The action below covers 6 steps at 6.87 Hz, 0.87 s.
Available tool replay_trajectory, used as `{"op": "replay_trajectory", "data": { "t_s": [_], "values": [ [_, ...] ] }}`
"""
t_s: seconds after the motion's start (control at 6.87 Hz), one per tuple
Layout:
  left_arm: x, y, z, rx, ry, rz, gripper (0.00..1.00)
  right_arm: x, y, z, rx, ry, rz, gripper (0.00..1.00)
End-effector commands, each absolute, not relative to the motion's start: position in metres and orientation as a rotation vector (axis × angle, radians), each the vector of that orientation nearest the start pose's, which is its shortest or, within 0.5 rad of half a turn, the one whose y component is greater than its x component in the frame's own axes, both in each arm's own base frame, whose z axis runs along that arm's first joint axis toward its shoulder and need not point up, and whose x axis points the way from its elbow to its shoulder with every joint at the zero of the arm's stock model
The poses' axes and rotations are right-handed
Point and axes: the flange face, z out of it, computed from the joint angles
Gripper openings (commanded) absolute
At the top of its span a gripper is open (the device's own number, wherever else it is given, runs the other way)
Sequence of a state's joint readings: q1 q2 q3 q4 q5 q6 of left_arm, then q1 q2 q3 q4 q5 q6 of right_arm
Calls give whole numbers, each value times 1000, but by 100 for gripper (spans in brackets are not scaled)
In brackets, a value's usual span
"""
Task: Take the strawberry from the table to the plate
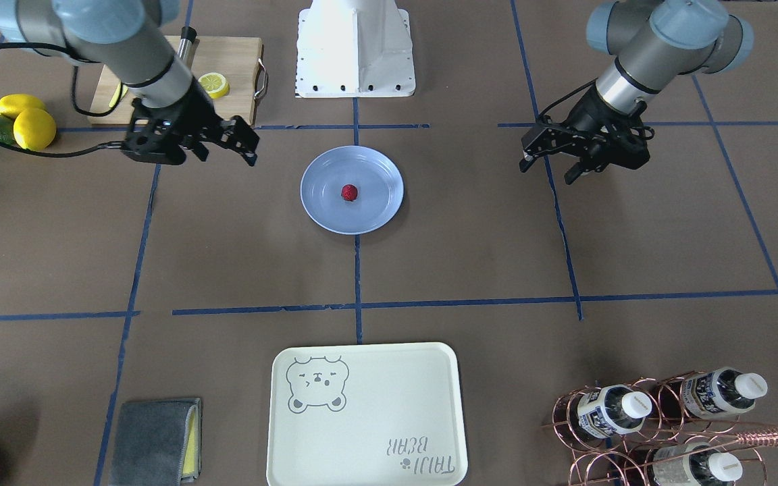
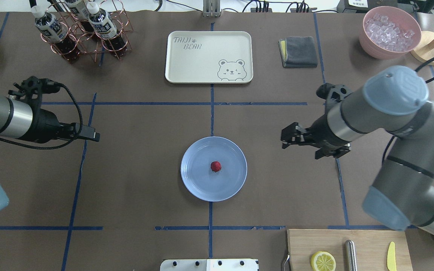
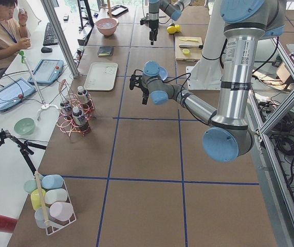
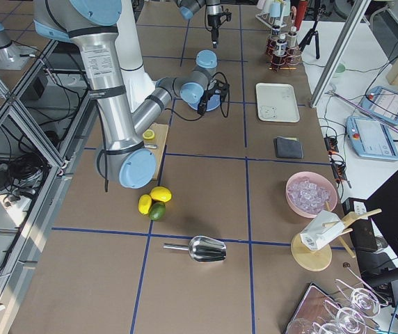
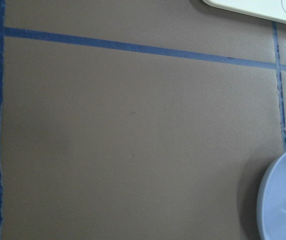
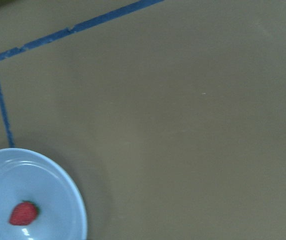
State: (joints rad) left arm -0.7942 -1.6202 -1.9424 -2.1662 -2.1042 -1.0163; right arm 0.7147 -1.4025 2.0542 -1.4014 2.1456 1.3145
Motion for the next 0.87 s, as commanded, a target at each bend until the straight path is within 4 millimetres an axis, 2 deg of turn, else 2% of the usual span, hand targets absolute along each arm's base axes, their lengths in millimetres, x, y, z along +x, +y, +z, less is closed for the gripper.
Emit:
{"op": "replay_trajectory", "data": {
  "t_s": [0.0,0.15,0.44,0.58,0.73],
  "values": [
    [213,-428,438,318,1005,196,99,-190,-404,440,-15,-875,-11,100],
    [157,-430,468,363,961,235,99,-129,-415,487,22,-856,-60,100],
    [62,-437,524,436,897,338,99,-38,-419,569,83,-808,-122,100],
    [18,-443,546,388,828,333,99,-12,-420,594,92,-797,-122,100],
    [-25,-444,567,300,772,345,100,12,-419,606,78,-803,-84,100]
  ]
}}
